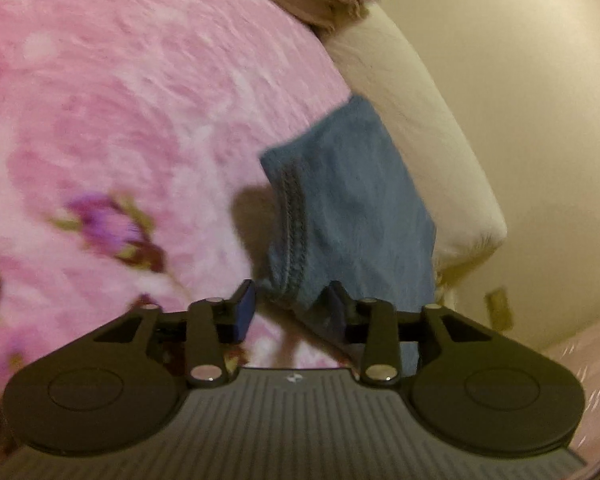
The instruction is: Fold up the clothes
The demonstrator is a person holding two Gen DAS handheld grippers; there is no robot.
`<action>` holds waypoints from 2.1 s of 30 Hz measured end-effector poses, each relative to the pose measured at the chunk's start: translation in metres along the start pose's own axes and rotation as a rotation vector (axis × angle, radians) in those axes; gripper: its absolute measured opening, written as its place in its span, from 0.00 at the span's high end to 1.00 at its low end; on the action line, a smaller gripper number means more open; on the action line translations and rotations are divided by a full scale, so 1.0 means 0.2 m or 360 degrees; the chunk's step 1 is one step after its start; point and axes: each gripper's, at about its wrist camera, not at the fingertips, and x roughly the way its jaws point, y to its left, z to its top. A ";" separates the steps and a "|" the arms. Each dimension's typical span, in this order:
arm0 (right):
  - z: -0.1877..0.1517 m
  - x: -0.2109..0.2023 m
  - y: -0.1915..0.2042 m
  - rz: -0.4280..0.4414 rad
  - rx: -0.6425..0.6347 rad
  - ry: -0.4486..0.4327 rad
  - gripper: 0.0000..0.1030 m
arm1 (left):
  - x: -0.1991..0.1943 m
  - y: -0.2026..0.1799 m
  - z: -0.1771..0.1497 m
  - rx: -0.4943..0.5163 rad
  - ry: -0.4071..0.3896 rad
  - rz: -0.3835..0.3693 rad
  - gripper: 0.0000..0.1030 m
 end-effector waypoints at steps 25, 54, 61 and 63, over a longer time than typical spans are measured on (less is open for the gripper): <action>-0.05 -0.01 0.43 -0.0115 -0.1030 -0.0165 0.76 | 0.00 -0.40 -0.01 0.0794 -0.0150 0.0310 0.90; 0.48 0.73 0.38 -0.0245 -0.1170 0.0019 0.87 | 0.74 -0.46 0.57 0.0922 -0.0039 0.0363 0.97; 0.56 0.82 0.29 -0.0245 -0.0968 0.0102 0.88 | 0.78 -0.37 0.62 0.0827 -0.0041 0.0389 0.97; 0.60 0.78 0.28 -0.0243 -0.0890 0.0105 0.86 | 0.72 -0.37 0.64 0.0800 -0.0068 0.0396 0.96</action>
